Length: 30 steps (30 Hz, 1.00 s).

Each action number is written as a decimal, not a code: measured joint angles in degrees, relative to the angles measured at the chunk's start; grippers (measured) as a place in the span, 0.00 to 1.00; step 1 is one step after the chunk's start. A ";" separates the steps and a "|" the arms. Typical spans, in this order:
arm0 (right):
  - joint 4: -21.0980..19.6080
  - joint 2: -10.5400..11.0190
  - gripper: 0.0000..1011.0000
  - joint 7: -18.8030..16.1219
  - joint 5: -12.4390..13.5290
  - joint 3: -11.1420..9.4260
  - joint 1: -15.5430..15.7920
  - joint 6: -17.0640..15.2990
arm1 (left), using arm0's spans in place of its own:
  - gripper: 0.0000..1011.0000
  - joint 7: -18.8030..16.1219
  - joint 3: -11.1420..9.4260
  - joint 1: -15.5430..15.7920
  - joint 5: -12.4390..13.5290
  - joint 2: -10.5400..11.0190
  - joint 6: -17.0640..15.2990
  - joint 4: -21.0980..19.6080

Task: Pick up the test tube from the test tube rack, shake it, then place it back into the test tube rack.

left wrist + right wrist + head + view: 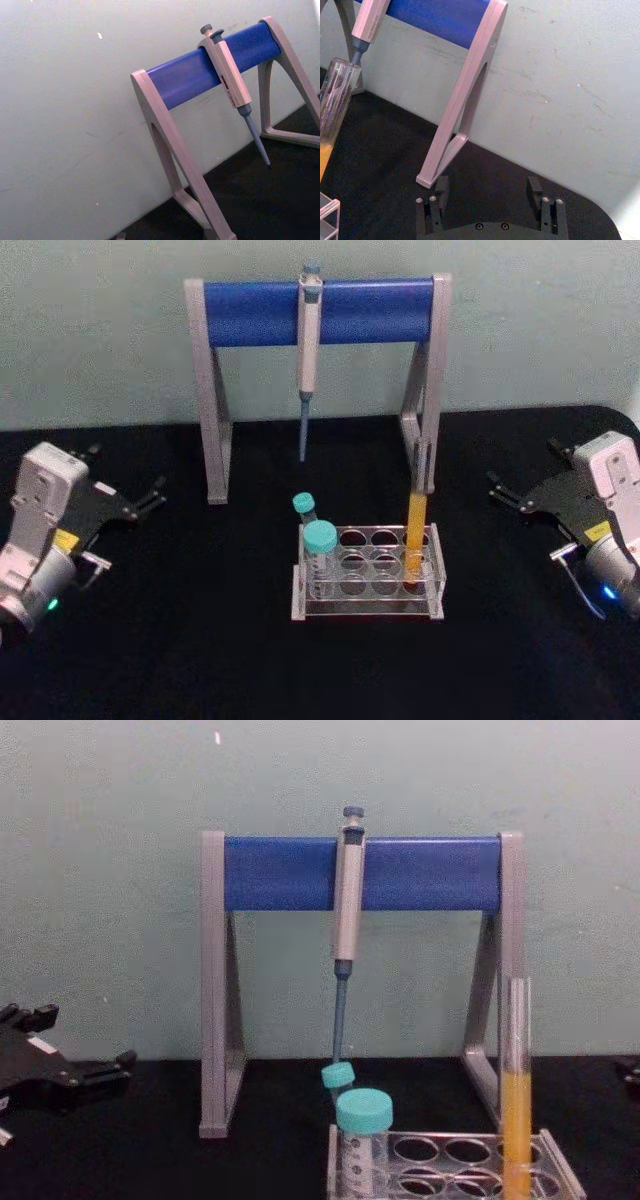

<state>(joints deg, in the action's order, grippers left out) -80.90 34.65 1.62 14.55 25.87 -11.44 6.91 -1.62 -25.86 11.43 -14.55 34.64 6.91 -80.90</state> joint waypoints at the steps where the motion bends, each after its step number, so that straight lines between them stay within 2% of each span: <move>1: 0.00 0.00 0.99 0.00 0.00 0.00 0.00 0.00 | 0.99 0.00 0.00 0.00 0.00 0.00 0.00 0.00; 30: 0.00 0.00 0.99 0.00 0.00 0.00 0.01 -0.01 | 0.99 0.00 0.00 0.00 0.00 0.00 0.00 0.00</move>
<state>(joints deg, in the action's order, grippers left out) -80.90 34.65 1.62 14.55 25.86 -11.43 6.91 -1.62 -25.86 11.43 -14.55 34.64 6.91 -80.90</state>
